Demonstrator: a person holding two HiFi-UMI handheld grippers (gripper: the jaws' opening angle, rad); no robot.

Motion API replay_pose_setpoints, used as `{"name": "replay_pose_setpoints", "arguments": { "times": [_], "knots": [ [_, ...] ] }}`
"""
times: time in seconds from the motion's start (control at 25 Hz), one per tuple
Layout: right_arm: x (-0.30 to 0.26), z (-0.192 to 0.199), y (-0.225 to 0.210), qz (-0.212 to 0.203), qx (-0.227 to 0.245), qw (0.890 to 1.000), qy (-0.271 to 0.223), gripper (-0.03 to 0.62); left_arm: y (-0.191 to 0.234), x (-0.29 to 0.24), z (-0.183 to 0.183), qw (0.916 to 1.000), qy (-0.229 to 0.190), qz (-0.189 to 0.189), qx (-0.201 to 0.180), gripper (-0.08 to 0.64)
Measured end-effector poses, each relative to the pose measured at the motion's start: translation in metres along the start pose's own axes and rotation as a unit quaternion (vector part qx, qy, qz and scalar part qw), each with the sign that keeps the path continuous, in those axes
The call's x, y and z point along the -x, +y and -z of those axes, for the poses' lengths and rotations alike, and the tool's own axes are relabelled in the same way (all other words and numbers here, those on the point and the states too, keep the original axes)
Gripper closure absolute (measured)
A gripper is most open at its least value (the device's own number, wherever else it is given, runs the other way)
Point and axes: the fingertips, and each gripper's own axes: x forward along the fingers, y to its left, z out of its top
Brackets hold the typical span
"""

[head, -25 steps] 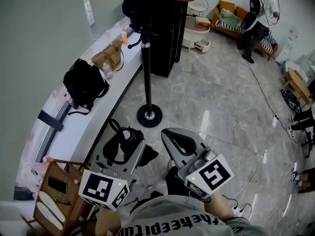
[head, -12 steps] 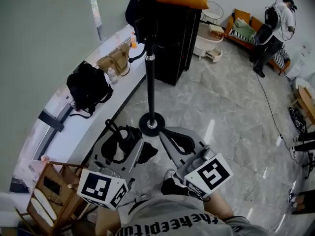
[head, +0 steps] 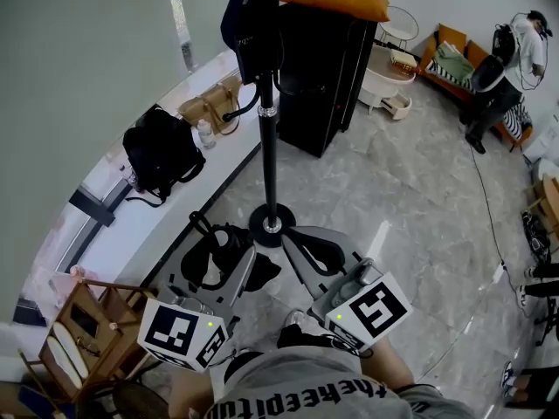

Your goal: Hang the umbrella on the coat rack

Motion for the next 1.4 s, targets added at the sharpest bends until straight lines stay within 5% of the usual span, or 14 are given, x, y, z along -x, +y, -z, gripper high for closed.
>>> {"name": "replay_pose_setpoints", "arguments": {
  "times": [0.68, 1.4],
  "knots": [
    [0.008, 0.010, -0.030, -0.033, -0.009, 0.999, -0.005, 0.581, -0.009, -0.024, 0.005, 0.9993, 0.004, -0.037, 0.000, 0.316],
    [-0.045, 0.007, -0.053, 0.026, -0.012, 1.000, -0.004, 0.581, 0.043, -0.058, 0.000, 0.9998, 0.016, 0.014, -0.005, 0.316]
  ]
}}
